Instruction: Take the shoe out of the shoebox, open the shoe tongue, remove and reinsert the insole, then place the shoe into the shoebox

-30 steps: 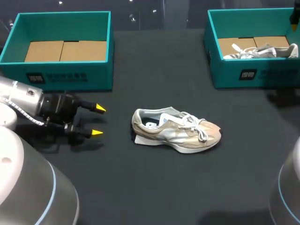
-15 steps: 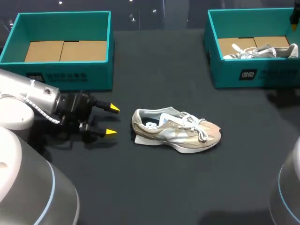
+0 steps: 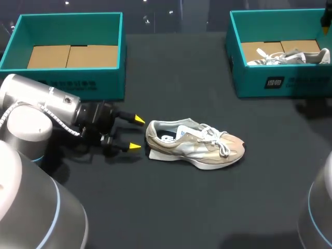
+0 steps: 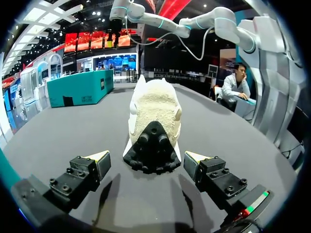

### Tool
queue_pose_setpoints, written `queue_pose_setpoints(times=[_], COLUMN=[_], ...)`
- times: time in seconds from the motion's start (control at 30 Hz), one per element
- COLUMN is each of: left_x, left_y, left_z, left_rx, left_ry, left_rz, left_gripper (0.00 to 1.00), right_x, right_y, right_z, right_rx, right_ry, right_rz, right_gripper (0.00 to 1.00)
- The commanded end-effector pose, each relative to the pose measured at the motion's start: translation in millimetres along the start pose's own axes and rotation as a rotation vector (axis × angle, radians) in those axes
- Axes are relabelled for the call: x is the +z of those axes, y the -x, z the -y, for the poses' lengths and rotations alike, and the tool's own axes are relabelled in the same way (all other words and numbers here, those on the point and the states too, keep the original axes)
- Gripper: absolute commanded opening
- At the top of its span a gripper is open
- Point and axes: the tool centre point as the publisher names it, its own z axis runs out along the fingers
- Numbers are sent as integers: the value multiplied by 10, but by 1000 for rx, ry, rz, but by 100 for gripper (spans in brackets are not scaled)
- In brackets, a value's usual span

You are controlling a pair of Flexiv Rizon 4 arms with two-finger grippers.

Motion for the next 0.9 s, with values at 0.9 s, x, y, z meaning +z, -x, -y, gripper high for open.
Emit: queue_pose_setpoints(times=[0.9], left_x=[594], left_y=[-36], left_z=[134], left_rx=[-36], left_ry=[-22], left_rz=[-27], left_gripper=[100], right_x=[-2], right_y=[0], right_z=[7], right_rx=[1], right_ry=[1], right_rz=[1], right_gripper=[100])
